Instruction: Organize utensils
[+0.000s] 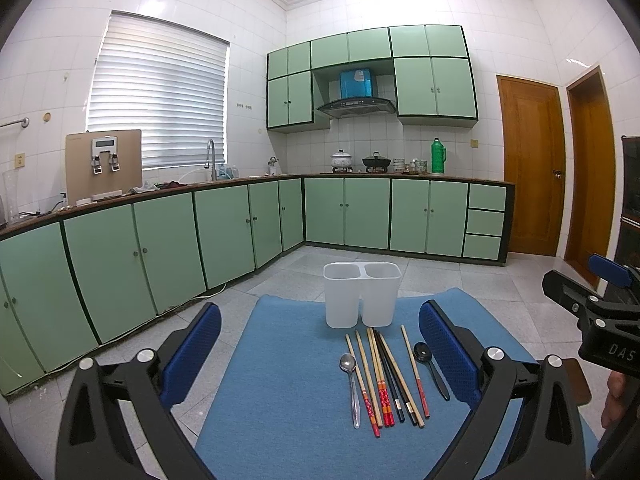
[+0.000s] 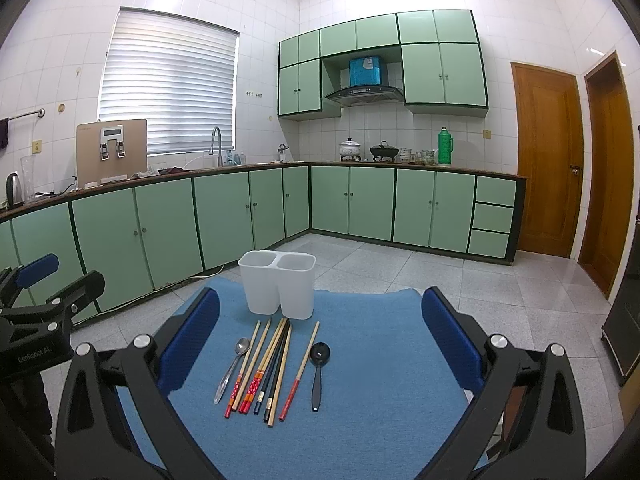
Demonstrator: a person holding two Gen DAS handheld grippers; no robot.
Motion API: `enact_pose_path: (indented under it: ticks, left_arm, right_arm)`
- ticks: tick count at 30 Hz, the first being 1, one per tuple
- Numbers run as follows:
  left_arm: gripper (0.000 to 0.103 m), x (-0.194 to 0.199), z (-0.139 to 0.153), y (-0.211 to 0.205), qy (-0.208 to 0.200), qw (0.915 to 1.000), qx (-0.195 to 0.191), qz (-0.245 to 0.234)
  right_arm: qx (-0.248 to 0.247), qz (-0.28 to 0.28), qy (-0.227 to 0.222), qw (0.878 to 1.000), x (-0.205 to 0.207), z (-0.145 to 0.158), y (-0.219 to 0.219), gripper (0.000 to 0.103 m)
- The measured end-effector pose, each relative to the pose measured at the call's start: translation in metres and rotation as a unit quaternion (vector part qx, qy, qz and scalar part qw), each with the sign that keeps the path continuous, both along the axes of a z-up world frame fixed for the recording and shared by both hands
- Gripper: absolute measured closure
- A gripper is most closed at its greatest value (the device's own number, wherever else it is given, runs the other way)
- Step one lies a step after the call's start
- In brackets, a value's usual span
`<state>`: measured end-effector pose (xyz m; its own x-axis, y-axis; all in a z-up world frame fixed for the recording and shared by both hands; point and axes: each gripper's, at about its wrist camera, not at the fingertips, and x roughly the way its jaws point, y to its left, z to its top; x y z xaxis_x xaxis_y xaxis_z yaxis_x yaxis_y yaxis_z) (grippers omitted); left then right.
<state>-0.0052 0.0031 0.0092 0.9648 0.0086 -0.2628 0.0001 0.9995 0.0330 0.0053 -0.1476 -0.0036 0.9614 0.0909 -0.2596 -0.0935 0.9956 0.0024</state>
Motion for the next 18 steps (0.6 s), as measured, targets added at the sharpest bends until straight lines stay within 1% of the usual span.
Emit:
enact_pose_path:
  ticks: [6,8,18]
  left_arm:
    - [0.006,-0.0002,0.0037,-0.0004,0.0,1.0,0.0,0.0]
    - [0.006,0.0002,-0.0015,-0.0001,0.0,1.0,0.0,0.001]
    - [0.006,0.0001,-0.0008,0.0024,0.0,1.0,-0.002,0.003]
  right_arm:
    - [0.0,0.0,0.0,1.0,-0.0001,0.0,0.0001,0.005]
    - [-0.001,0.0,0.0,1.0,0.0,-0.0001,0.0003,0.005]
    - [0.0,-0.001,0.0,1.0,0.0,-0.0001,0.0001,0.005]
